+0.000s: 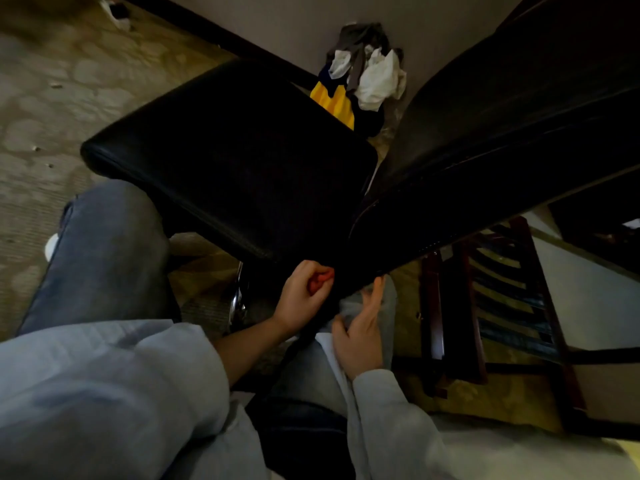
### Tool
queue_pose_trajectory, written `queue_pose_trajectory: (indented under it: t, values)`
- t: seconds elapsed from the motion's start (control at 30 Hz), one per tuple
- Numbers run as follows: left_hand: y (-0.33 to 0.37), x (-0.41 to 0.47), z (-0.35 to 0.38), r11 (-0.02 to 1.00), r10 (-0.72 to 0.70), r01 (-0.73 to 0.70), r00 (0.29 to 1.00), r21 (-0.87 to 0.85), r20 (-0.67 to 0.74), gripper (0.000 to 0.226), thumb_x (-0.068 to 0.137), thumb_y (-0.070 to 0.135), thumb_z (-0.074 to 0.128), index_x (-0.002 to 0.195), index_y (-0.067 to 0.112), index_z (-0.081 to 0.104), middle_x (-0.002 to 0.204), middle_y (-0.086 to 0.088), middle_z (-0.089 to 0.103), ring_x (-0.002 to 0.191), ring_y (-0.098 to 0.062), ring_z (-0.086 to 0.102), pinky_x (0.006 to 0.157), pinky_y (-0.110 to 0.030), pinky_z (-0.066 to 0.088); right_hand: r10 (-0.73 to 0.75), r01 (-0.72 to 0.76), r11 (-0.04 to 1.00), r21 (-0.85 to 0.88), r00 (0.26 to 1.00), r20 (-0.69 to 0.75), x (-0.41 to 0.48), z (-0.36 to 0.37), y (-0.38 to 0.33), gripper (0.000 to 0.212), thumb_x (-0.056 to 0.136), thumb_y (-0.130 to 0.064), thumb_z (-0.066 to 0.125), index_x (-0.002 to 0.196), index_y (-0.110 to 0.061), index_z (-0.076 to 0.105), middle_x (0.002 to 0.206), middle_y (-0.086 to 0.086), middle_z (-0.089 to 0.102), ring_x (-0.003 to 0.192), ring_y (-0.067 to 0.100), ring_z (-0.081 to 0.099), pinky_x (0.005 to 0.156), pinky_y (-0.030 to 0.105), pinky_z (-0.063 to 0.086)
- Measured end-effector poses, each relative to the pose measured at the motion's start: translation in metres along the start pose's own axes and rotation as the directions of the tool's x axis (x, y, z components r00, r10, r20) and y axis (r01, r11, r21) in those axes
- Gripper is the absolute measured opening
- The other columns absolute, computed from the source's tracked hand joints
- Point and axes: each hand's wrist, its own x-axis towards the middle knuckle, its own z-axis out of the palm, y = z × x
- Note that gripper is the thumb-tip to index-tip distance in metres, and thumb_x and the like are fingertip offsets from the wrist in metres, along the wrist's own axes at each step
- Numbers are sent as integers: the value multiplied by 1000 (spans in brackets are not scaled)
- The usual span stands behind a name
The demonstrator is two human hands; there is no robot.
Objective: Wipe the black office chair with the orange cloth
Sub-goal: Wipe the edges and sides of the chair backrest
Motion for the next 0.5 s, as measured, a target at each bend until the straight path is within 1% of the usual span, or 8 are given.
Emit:
queue_pose_trajectory:
  t: [0.03,0.07,0.13,0.2,0.27,0.33,0.37,0.5]
  values:
    - [8,-1,3,999,48,-48,999,-17,2,12,85,11,62,96,6,63,91,4,53,84,4,53,74,-15,44,3,-3,1000,9,1000,-6,0,1,1,101,84,2,57,139,-41,-16,153,2,23,138,11,28,113,31,30]
    - [16,-1,8,993,110,-109,994,-32,20,16,86,14,62,98,5,62,95,2,53,86,3,53,75,-13,44,-1,2,1000,12,1000,-2,0,0,1,102,83,3,56,139,-43,-15,151,-3,22,138,8,27,112,28,29]
    - [28,-2,16,976,217,-214,974,-43,65,20,86,19,60,102,9,59,101,1,52,90,1,52,78,-11,44,-5,4,1000,26,1000,21,0,-2,3,103,81,8,52,135,-49,-14,146,-12,14,134,-2,20,109,13,22]
    - [29,0,20,969,246,-244,965,-28,86,19,85,23,58,102,19,52,102,-2,51,90,-2,51,77,-12,43,22,-25,998,60,998,53,1,-5,6,101,82,11,49,130,-52,-13,145,-16,8,130,-12,15,103,2,17]
    - [23,2,20,971,238,-238,965,-6,111,17,85,27,55,98,24,46,101,-8,52,88,-6,51,73,-17,43,36,-43,993,110,997,70,2,-6,8,99,83,11,48,129,-54,-11,147,-17,9,132,-13,13,108,7,17]
    - [17,2,20,976,214,-216,969,0,127,16,85,30,54,96,22,45,100,-11,52,86,-9,51,71,-20,44,43,-54,988,145,996,77,4,-5,11,98,84,10,49,133,-52,-9,150,-13,13,138,-5,16,113,19,19]
    - [14,1,21,979,203,-205,971,6,128,17,86,30,54,96,19,47,99,-11,52,84,-9,52,70,-21,44,46,-58,987,151,996,80,4,-4,11,97,84,10,49,135,-49,-9,151,-11,15,139,-1,18,114,21,20]
    - [-2,-6,20,993,103,-110,981,36,162,16,84,23,60,93,16,48,94,-6,51,80,-12,54,67,-27,46,83,-96,984,150,992,91,6,-6,10,93,86,8,50,144,-32,-11,148,-10,16,137,-2,16,114,21,19]
